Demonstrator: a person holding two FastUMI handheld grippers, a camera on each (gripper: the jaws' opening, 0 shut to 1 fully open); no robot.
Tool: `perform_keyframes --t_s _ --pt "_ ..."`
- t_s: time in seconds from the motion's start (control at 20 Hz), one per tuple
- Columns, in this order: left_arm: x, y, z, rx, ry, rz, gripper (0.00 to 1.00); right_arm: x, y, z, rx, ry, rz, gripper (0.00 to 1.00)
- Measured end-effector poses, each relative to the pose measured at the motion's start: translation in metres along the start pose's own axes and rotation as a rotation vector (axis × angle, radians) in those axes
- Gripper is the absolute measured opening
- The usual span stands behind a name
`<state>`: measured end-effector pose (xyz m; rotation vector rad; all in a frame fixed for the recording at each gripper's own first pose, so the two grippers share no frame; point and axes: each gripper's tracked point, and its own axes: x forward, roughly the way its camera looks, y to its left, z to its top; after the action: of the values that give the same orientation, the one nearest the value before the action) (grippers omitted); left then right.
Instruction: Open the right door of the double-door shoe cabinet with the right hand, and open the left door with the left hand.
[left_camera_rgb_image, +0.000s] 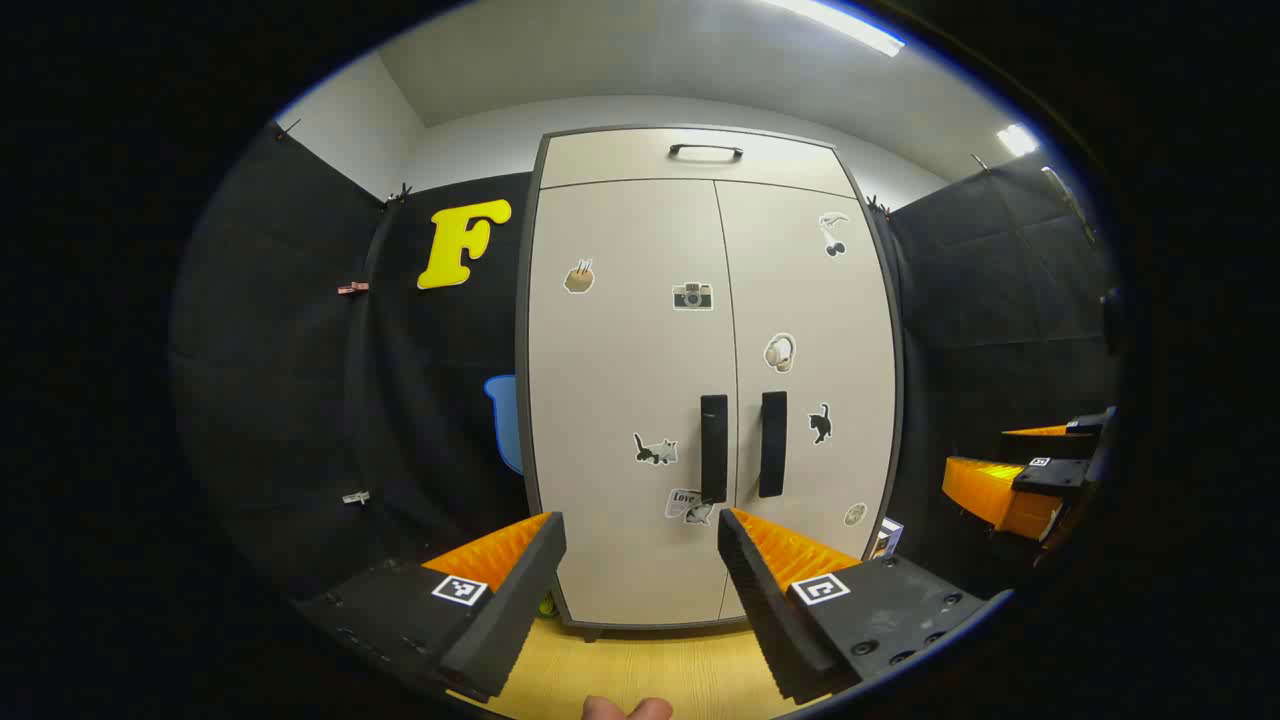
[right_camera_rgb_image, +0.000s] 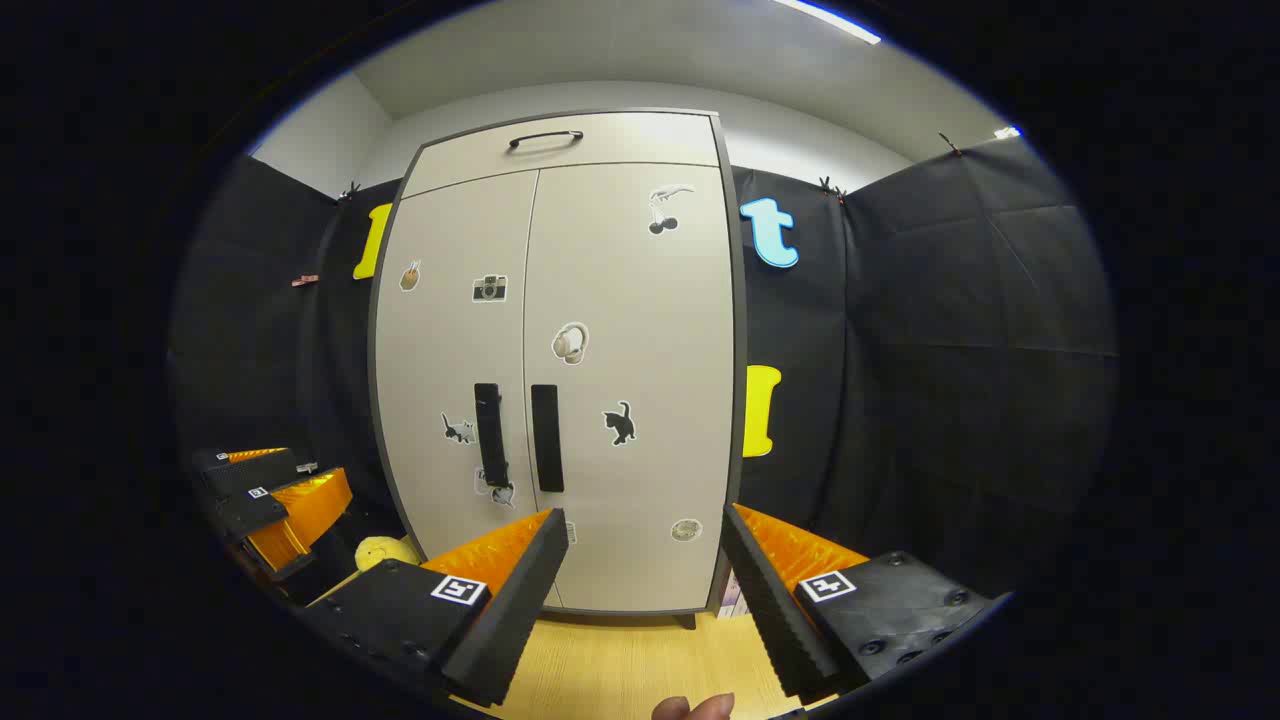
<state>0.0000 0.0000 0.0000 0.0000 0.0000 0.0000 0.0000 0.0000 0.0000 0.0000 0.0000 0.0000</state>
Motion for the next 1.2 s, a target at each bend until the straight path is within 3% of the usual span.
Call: perform_keyframes --t_s 0.8,1.2 --pt "0.0 0.009 0.001 0.0 -0.005 0.005 0.95 0.0 0.008 -0.002 0.003 0.006 -0.001 0.97" --pt "0.002 0.015 -0.001 0.002 -0.005 0.01 0.94 0.011 0.027 0.001 0.009 0.015 0.034 0.97"
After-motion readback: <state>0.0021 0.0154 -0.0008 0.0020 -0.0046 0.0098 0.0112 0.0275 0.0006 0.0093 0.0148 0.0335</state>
